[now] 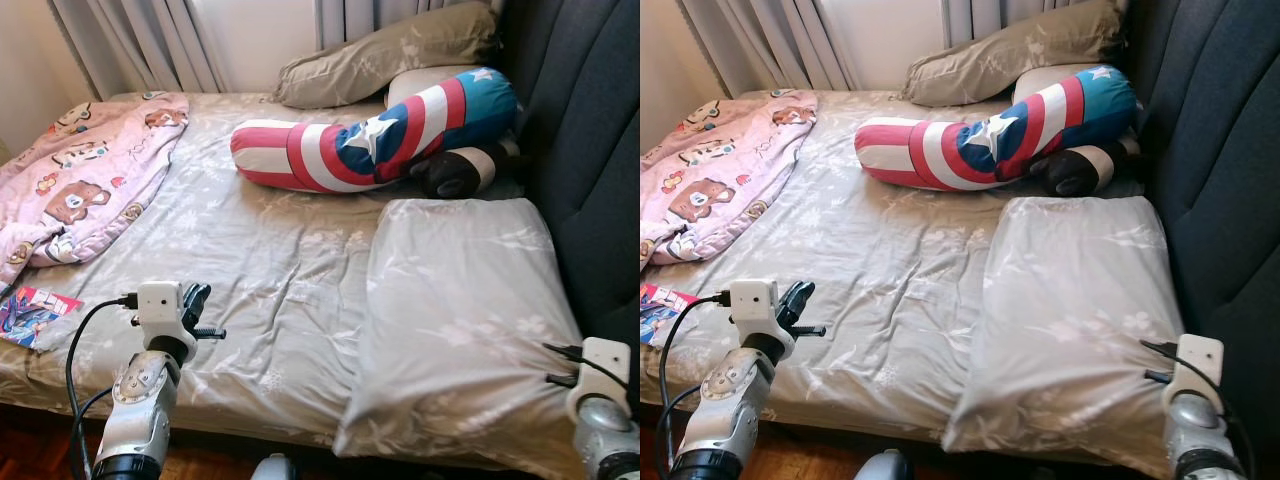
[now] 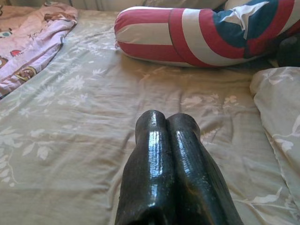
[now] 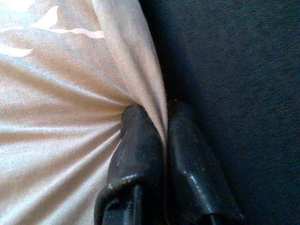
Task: Clean up the room
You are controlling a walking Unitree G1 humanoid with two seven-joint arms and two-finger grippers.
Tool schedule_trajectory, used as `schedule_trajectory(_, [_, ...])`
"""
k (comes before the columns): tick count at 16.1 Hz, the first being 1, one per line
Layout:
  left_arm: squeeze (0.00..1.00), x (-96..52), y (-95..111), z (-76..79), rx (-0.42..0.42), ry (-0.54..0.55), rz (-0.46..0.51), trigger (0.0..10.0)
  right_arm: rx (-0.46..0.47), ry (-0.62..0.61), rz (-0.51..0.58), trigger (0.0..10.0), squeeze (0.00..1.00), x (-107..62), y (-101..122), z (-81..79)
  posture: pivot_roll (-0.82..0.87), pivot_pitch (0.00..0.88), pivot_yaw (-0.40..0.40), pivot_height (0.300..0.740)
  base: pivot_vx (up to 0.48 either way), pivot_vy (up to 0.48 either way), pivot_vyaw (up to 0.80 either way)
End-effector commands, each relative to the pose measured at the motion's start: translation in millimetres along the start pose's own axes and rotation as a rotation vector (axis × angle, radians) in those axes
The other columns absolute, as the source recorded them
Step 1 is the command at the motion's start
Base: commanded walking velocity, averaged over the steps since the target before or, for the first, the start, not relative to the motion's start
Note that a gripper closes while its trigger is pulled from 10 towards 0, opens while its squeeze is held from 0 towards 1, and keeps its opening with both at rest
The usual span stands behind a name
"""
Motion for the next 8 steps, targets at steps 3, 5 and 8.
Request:
schedule_trajectory(3, [0.00,-0.3,3.2,-9.1,0.008,0.019,0.019,10.0,-0.068,-0.091,0.022,0.0,0.00,1.2,7.1,21.0,-0.01,0.000,0.040,0.660,0.000,0.000,0.00])
schedule_trajectory(5, [0.00,1.5,4.8,-10.5,0.011,0.022,0.027,10.0,-0.064,-0.066,0.036,0.0,0.00,1.0,11.8,10.2,-0.01,0.000,0.039,0.660,0.000,0.000,0.00])
schedule_trajectory(8, [0.00,2.7,4.7,-10.0,0.007,0.021,0.030,10.0,-0.164,-0.117,0.078,10.0,0.00,0.4,21.4,14.2,-0.01,0.000,0.044,0.660,0.000,0.000,0.00])
Point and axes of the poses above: a point about 5 cm out from each wrist's last joint towards the gripper, its own x axis pointing out of the wrist towards the gripper, its own y axis along the axis of the wrist's last joint, z = x × y, the point moved 6 cm from there along x, pointing out of the wrist towards the gripper, and after that the axes turned 9 degrees about -x, right-handed, at the moved point
